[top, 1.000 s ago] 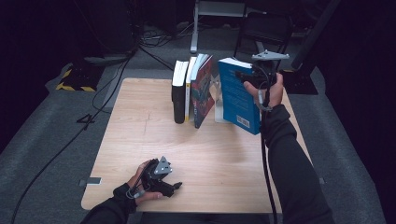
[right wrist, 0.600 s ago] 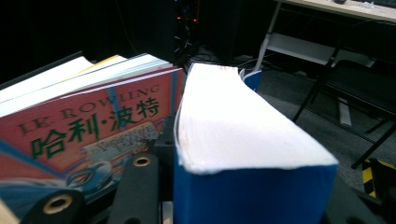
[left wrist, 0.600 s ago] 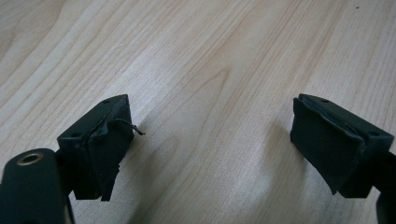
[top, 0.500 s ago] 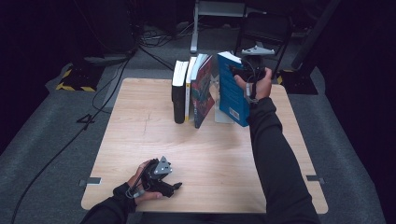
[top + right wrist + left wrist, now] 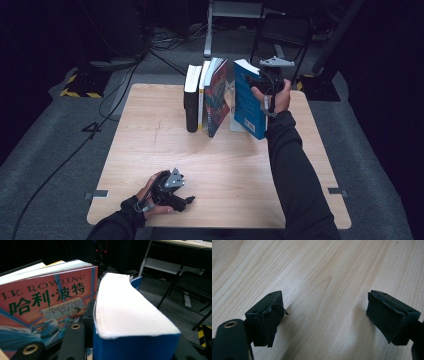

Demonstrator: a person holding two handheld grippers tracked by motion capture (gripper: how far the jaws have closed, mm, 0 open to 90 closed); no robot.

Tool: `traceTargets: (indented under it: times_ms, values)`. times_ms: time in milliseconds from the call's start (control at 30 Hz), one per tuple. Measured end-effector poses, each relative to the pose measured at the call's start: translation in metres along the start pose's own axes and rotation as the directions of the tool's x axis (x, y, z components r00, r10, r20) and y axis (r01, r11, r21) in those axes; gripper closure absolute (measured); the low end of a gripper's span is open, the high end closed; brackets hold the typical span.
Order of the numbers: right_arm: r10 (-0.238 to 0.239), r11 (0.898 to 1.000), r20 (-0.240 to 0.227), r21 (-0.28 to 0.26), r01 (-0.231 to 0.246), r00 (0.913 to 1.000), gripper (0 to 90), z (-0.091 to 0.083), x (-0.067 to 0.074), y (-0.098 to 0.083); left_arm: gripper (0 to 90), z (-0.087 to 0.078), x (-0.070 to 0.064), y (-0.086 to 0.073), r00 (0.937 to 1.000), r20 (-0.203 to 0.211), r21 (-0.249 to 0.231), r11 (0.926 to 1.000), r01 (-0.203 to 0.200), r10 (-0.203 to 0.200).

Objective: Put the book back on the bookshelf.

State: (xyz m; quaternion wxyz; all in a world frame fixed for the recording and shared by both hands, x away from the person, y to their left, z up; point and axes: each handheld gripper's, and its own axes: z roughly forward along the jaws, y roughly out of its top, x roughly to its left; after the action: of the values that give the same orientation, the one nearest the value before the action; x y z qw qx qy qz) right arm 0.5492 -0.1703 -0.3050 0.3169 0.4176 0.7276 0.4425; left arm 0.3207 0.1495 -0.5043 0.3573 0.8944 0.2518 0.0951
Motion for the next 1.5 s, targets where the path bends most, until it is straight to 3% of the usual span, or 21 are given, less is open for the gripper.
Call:
traceTargets:
  times_ms: [333,433,767,1133,1500]
  values:
    - [0.007,1.000,-0.037,0.023,-0.006,0.9993,58.5,-0.022,-0.005,-0.016,14.9,0.000,0.000,0.000,0.9999,0.012,-0.001,1.0000,-0.008,0.008]
    - [0.004,1.000,-0.054,0.029,-0.002,0.9985,58.6,-0.036,-0.006,-0.028,14.9,0.000,0.001,0.000,0.9997,0.019,-0.002,0.9999,-0.014,0.014]
    - [0.000,1.000,-0.060,0.028,0.001,0.9982,58.5,-0.061,-0.007,-0.052,14.9,0.001,0.002,0.000,0.9996,0.022,-0.003,0.9998,-0.017,0.017]
    - [0.003,1.000,-0.047,0.000,-0.003,0.9989,56.5,-0.069,-0.005,-0.062,14.9,0.001,0.002,0.000,0.9996,0.021,-0.003,0.9999,-0.017,0.017]
    - [0.042,0.999,-0.064,0.013,-0.041,0.9971,44.5,-0.072,-0.010,-0.081,14.9,0.001,0.001,0.000,0.9997,0.021,-0.003,0.9999,-0.015,0.015]
